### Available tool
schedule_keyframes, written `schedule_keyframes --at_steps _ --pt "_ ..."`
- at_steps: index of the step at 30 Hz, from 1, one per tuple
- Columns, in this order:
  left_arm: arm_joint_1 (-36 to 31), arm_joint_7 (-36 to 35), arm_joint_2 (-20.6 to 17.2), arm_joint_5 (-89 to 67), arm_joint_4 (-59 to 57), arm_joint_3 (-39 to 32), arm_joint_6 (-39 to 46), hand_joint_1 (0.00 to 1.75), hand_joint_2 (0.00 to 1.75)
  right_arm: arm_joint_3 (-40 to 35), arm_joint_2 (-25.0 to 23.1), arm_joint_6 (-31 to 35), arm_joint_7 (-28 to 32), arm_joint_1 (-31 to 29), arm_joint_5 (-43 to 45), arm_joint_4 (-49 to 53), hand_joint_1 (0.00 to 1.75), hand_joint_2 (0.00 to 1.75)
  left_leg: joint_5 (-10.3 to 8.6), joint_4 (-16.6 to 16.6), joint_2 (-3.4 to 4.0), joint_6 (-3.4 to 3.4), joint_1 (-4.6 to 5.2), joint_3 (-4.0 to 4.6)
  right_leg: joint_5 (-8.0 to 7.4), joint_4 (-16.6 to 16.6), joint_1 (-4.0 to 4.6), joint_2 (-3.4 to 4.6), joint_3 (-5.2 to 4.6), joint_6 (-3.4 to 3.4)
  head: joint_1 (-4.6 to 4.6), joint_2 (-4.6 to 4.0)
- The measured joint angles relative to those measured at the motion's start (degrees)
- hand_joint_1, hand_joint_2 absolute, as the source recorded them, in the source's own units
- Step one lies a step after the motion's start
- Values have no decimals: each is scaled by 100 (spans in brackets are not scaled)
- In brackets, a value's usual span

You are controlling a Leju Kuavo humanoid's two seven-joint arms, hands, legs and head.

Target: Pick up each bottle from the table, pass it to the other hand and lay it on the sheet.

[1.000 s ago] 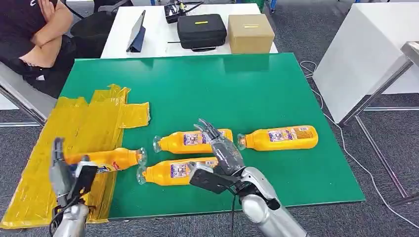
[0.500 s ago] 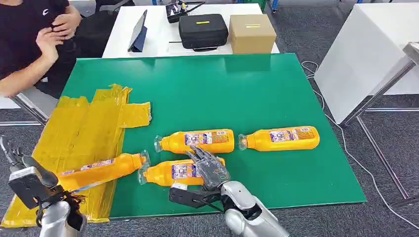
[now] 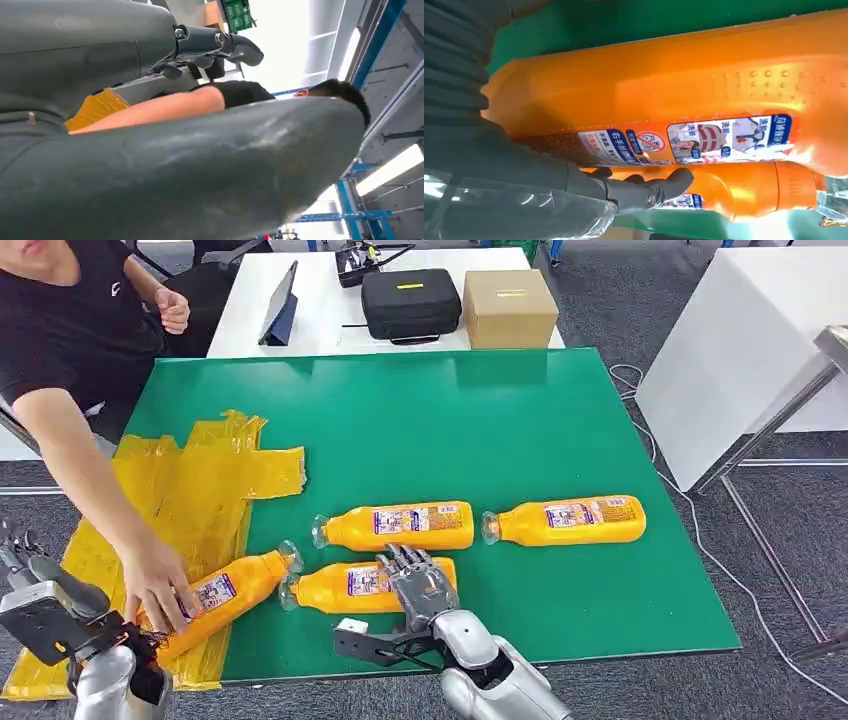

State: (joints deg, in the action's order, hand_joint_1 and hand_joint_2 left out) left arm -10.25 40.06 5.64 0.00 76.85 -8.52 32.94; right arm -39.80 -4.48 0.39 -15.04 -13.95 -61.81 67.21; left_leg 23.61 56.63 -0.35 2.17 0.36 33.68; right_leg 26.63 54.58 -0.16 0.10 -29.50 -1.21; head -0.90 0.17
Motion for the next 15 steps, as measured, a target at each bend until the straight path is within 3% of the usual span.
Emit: schedule_keyframes --at_steps 11,12,13,15 --pt "87 0 26 4 162 0 -37 0 0 61 -50 -48 -40 9 -280 -98 0 175 0 0 1 0 1 -12 0 -1 0 0 10 0 0 0" --pt "105 0 33 4 181 -2 -44 0 0 63 -50 -52 -39 7 -286 -107 147 175 0 0 1 0 1 -13 0 -1 0 0 10 0 2 2" --pt "114 0 35 7 190 -2 -53 0 0 63 -50 -61 -35 2 -299 -125 175 175 0 0 0 0 0 -14 0 -1 0 0 11 0 -2 0" --pt "116 0 37 15 190 -2 -61 0 0 61 -50 -70 -9 -22 -312 -166 175 175 0 0 1 0 0 -18 0 -1 0 0 15 0 0 0"
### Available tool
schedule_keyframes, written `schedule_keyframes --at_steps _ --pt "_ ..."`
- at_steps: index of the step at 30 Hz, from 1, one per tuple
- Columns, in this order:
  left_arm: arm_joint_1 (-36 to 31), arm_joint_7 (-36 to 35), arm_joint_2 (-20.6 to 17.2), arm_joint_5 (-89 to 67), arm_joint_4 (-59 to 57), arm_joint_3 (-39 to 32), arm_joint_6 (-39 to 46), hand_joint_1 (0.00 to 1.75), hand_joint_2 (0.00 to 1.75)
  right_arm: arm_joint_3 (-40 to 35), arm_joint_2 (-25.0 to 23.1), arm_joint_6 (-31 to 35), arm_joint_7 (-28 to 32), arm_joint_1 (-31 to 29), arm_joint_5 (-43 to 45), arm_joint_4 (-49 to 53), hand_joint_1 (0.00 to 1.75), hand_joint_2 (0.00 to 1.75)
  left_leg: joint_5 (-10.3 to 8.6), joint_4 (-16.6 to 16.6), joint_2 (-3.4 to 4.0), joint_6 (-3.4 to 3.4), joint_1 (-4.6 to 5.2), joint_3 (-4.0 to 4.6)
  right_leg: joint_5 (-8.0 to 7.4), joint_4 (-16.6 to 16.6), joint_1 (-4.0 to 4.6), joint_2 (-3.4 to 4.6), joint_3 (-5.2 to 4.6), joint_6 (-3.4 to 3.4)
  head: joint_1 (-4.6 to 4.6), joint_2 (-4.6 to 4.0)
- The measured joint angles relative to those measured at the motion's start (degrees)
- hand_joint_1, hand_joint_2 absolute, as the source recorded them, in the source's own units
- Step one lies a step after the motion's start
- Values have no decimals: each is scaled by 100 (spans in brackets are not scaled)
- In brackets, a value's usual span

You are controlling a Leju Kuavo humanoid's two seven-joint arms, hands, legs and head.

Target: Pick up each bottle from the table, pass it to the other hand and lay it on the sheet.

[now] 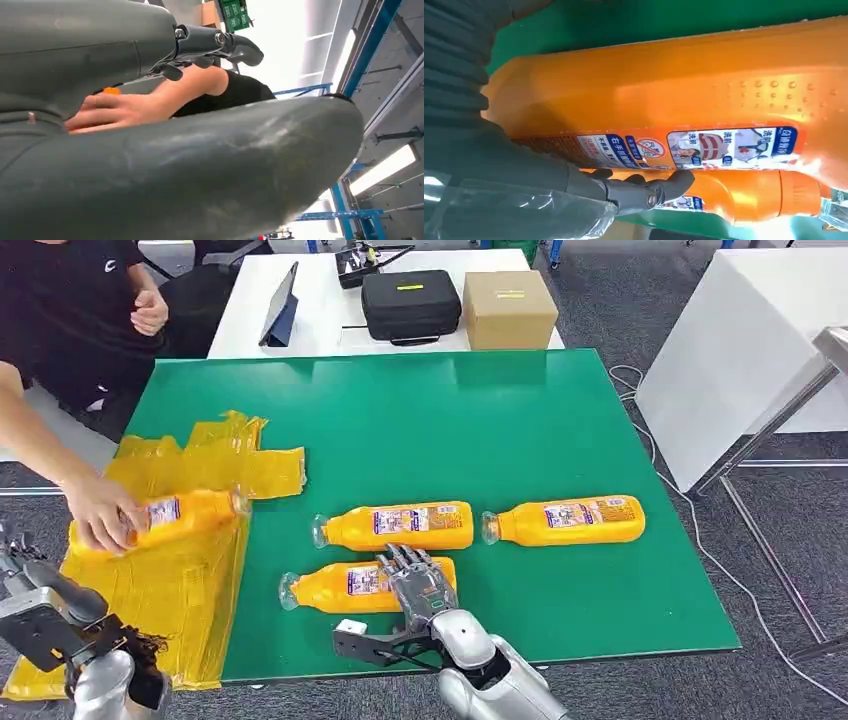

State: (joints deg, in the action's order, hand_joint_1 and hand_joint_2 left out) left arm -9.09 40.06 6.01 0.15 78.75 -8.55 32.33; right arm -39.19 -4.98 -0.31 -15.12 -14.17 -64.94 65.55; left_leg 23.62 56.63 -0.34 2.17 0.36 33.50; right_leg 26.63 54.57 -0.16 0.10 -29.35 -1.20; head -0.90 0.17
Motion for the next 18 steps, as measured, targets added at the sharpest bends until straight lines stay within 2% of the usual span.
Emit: schedule_keyframes --at_steps 12,18 --pt "43 11 0 149 61 -4 -74 0 0 2 4 -28 98 -115 59 -188 175 175 1 0 -1 -1 1 -27 2 -2 -1 0 17 2 0 2" --pt "95 11 0 186 131 -7 -107 0 0 2 44 -85 90 -110 63 -186 175 175 9 -2 -1 -6 0 -40 10 -3 0 0 -15 10 2 0"
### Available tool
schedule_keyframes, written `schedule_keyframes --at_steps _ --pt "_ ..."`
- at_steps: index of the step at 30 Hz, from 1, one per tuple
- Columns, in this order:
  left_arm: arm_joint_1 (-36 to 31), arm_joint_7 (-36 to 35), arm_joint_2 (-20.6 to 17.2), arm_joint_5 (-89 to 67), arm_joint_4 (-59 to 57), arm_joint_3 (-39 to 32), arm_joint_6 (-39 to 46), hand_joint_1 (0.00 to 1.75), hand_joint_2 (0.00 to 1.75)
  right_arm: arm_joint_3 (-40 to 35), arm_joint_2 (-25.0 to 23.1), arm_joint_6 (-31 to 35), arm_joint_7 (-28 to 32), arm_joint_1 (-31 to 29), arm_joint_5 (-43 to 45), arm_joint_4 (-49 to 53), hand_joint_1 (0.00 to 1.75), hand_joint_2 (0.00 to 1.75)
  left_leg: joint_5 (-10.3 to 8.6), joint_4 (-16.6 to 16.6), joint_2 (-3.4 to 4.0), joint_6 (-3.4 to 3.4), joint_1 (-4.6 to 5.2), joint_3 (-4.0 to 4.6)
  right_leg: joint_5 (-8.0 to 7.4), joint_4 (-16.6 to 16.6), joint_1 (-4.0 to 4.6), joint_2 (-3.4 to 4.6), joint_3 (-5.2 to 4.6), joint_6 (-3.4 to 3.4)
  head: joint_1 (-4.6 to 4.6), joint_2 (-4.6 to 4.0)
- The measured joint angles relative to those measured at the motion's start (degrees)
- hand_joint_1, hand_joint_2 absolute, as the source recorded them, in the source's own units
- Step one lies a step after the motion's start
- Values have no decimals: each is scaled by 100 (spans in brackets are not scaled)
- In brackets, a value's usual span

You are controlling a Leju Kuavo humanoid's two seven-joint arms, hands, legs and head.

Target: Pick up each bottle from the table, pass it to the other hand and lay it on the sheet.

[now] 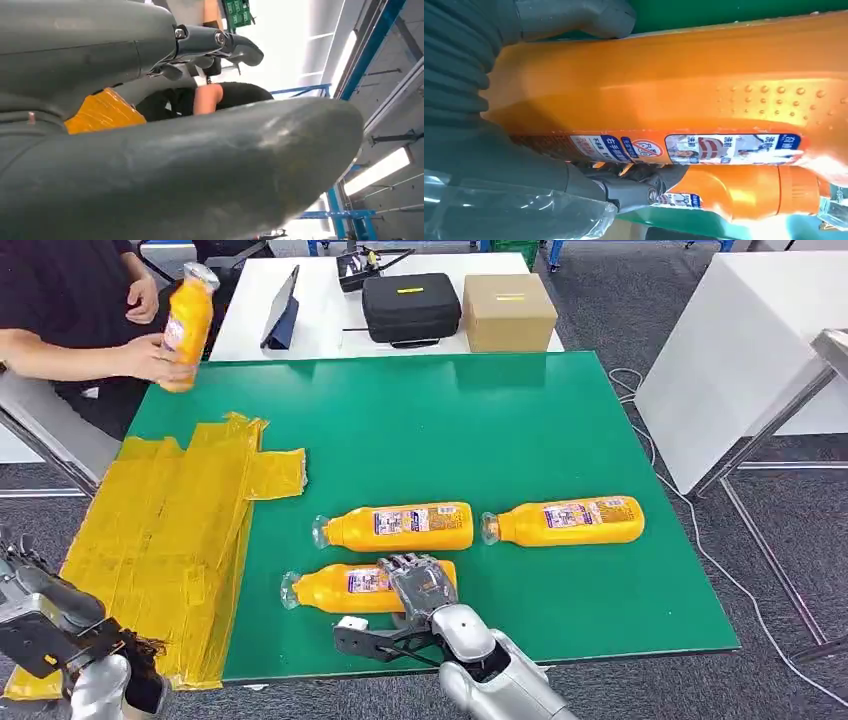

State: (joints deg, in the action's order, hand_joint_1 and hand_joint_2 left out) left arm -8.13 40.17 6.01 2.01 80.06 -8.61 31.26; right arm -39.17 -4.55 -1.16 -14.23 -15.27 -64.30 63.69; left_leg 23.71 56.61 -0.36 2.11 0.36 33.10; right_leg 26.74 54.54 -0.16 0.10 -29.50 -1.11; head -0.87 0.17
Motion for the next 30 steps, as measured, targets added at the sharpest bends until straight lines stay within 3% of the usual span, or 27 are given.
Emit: schedule_keyframes --at_steps 6,15,16,19,22,30 --pt "-6 -13 0 116 11 -4 -83 0 0 0 -4 -20 0 -11 42 -2 175 175 0 0 1 0 0 -5 0 0 0 0 4 0 0 0" --pt "182 -608 46 792 284 -15 -882 0 0 184 -2 77 348 133 774 396 175 175 0 0 5 0 1 -6 -1 0 -1 1 16 -1 -2 0" --pt "257 -755 55 1015 338 -17 -1141 0 175 253 6 181 467 233 988 569 175 175 -1 0 6 0 2 -1 -3 0 -1 2 52 -2 -2 0" --pt "537 -1113 120 1660 483 -13 -1986 0 175 398 26 361 713 558 1504 1249 175 175 -7 2 6 2 2 29 -7 2 0 3 27 -3 0 2" --pt "672 -1296 232 2016 527 81 -2584 0 175 498 37 492 831 506 1839 1869 175 175 -6 2 5 2 1 36 -6 2 0 3 21 -3 -2 0" --pt "714 -1525 407 2530 603 406 -3092 0 175 509 -68 701 1029 113 2327 2133 175 175 -7 2 3 3 2 40 -7 2 0 2 21 -3 0 0"
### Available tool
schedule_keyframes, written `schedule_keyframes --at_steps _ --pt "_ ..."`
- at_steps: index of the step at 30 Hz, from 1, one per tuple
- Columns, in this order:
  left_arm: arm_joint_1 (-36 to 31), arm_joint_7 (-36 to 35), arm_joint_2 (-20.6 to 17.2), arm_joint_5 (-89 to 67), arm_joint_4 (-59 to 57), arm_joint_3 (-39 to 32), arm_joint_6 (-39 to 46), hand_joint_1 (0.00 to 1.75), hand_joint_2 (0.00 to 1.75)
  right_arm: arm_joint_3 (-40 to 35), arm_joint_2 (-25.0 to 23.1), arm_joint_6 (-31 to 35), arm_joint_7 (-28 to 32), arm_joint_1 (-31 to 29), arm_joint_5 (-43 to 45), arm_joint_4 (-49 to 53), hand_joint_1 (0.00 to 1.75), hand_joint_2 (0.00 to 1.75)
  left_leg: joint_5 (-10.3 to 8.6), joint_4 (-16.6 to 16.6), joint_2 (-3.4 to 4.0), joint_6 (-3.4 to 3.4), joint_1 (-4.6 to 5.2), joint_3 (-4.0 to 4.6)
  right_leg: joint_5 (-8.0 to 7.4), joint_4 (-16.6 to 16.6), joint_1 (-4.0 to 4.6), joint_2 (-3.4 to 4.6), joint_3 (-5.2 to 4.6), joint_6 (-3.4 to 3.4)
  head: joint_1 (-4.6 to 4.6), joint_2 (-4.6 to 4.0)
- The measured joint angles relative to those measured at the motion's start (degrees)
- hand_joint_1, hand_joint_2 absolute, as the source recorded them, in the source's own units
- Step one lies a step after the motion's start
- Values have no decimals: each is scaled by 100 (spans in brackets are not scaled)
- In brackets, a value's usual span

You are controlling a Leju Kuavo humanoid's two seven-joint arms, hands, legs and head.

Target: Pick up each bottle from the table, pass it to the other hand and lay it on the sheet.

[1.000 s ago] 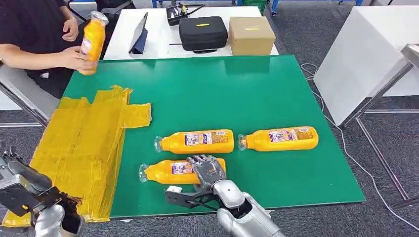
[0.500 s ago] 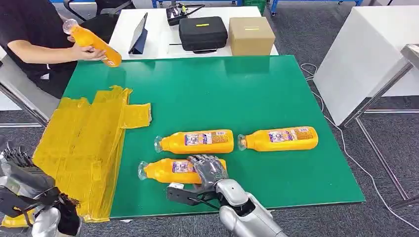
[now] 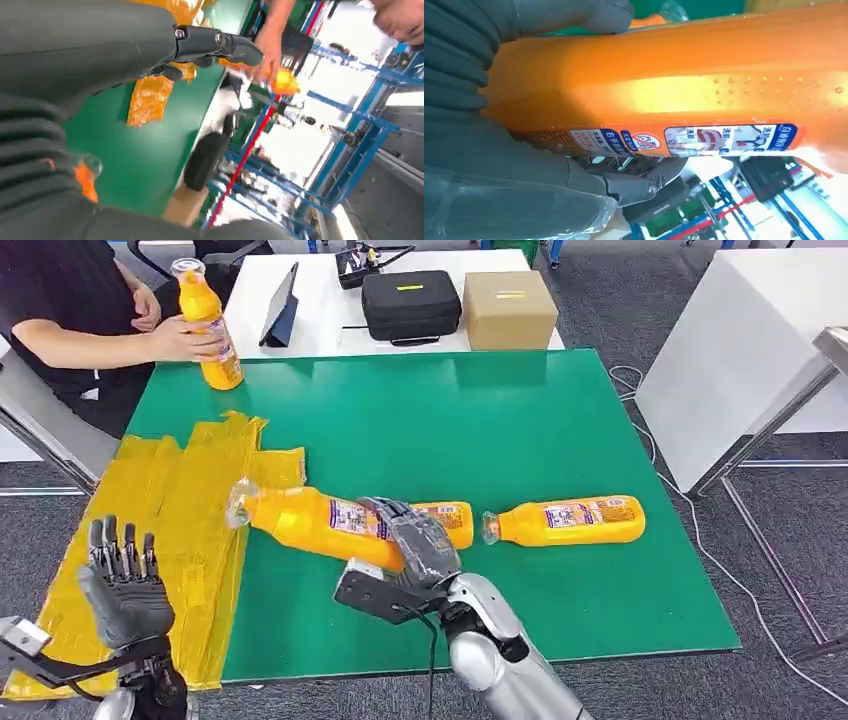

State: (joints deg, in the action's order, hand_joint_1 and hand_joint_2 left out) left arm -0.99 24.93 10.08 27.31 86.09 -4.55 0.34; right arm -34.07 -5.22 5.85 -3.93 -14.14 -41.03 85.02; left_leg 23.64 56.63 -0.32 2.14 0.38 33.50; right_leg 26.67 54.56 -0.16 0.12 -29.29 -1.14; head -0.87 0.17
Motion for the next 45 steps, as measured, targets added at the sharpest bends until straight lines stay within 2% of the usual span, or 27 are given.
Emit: schedule_keyframes --at_steps 4,17,22,30,38,45 --pt "-2 -244 54 348 90 300 -403 0 175 0 -269 186 -48 -411 110 -231 175 175 0 0 2 0 -1 0 0 0 1 0 -4 0 -2 0" --pt "-297 -445 131 436 203 1128 -316 0 175 -53 -1142 424 -66 -1379 88 -1611 175 175 -1 0 0 0 -2 9 0 2 1 0 -12 0 -2 0" --pt "-485 -526 168 412 151 1285 -257 0 175 -379 -1445 429 -448 -1605 25 -2094 175 175 -1 0 -1 0 -2 11 1 3 1 0 -14 0 0 0" --pt "-604 -587 195 337 149 1248 -191 0 175 -1154 -1559 654 -872 -1845 208 -2680 175 175 -1 0 0 0 -2 17 1 3 0 0 -22 0 -2 2" --pt "-608 -637 192 324 149 1124 -193 0 175 -1702 -1563 555 -1139 -1938 195 -2868 175 175 -1 0 2 0 -2 20 1 3 0 1 -28 0 -2 0" --pt "-603 -637 192 324 147 1082 -193 0 175 -1906 -1559 558 -1209 -2054 195 -2951 175 175 -1 0 3 0 -2 23 0 3 0 1 -31 0 -2 2"
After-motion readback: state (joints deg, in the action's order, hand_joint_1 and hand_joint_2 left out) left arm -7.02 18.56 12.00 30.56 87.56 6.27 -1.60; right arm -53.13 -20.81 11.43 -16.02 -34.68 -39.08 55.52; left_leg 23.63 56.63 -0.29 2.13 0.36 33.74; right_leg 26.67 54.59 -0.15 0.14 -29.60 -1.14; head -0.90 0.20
